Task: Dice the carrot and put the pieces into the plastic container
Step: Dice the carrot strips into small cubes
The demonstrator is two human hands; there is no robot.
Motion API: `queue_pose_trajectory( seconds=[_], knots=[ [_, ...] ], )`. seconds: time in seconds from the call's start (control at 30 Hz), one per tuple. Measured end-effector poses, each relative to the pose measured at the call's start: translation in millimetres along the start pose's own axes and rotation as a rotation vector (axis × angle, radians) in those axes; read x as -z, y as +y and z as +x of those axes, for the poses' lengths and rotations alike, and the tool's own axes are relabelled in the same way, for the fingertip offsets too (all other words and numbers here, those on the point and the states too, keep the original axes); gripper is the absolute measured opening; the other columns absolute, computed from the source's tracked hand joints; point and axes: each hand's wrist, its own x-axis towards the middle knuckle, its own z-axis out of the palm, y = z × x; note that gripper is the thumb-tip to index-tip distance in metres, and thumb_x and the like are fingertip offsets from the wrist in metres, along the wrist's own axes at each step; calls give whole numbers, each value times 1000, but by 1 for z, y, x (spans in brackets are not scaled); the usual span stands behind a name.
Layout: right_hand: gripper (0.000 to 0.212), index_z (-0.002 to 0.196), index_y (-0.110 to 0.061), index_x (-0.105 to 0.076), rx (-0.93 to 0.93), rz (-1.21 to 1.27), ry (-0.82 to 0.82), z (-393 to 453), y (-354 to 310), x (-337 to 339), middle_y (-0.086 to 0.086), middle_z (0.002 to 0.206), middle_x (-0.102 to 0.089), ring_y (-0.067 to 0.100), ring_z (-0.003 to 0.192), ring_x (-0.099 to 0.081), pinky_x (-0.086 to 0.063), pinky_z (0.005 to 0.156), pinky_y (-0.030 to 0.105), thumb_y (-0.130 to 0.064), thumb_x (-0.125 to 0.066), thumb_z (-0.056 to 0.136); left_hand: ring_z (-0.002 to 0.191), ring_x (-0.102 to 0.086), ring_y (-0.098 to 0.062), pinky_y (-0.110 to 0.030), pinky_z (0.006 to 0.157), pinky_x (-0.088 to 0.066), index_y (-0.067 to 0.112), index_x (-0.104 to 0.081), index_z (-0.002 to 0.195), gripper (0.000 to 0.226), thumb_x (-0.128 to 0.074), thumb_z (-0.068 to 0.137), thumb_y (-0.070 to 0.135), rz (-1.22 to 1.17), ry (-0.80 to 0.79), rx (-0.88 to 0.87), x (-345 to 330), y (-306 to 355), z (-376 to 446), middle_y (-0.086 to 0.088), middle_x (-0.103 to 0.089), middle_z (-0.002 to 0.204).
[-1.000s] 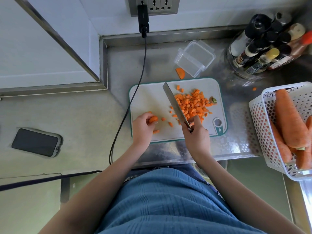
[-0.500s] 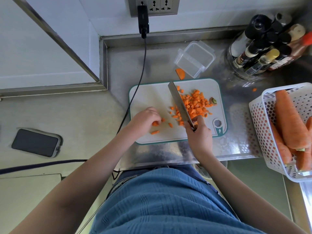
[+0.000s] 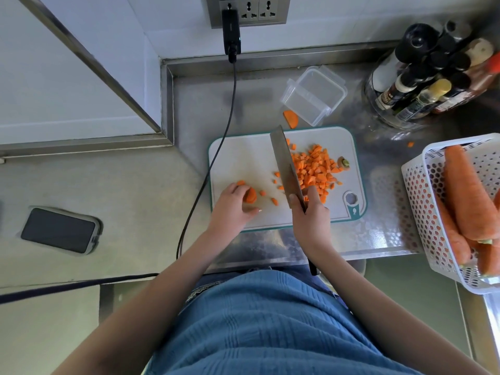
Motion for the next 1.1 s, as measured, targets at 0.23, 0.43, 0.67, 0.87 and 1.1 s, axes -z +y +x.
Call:
queue_pose_trajectory(
  seconds=[0.23, 0.43, 0.67, 0.87, 1.1],
  knots=[
    [10, 96, -15, -42, -25, 7, -6, -3, 3, 0, 8, 62, -54, 21, 49, -43, -30, 45, 30, -24, -44, 100, 90, -55, -25, -34, 76, -50, 6, -64, 101, 22, -67, 79, 5, 54, 124, 31, -8, 12, 7, -8, -59, 99],
    [13, 96, -11, -44, -53, 7, 21, -3, 6, 5, 2, 58, -52, 19, 47, -42, -30, 42, 27, -24, -46, 99, 82, -56, -13, -12, 67, -43, 11, -72, 104, 31, -73, 75, 1, 13, -142, -181, 9, -1, 25, -5, -68, 99],
    [15, 95, -9, -43, -50, 6, 16, -2, 4, 7, -1, 58, -50, 16, 48, -42, -26, 38, 19, -24, -46, 100, 109, -55, -22, -28, 95, -41, 8, -66, 115, 52, -59, 70, -16, 97, -165, -318, 17, -4, 33, -8, -62, 114],
    [18, 87, -13, -44, -36, -11, -47, -4, 2, 1, 3, 65, -53, 16, 51, -43, -26, 43, 26, -26, -45, 100, 92, -62, -18, -24, 82, -48, 8, -66, 107, 34, -52, 82, -11, -159, 316, 97, 2, -16, -21, -7, -66, 104],
    [14, 97, -13, -49, -54, -10, -51, -2, 5, 3, 4, 65, -56, 18, 50, -45, -30, 44, 27, -26, -44, 100, 106, -55, -28, -31, 94, -42, 7, -57, 128, 53, -59, 79, -12, 33, 217, -161, 8, -22, 9, -13, -55, 120]
  ],
)
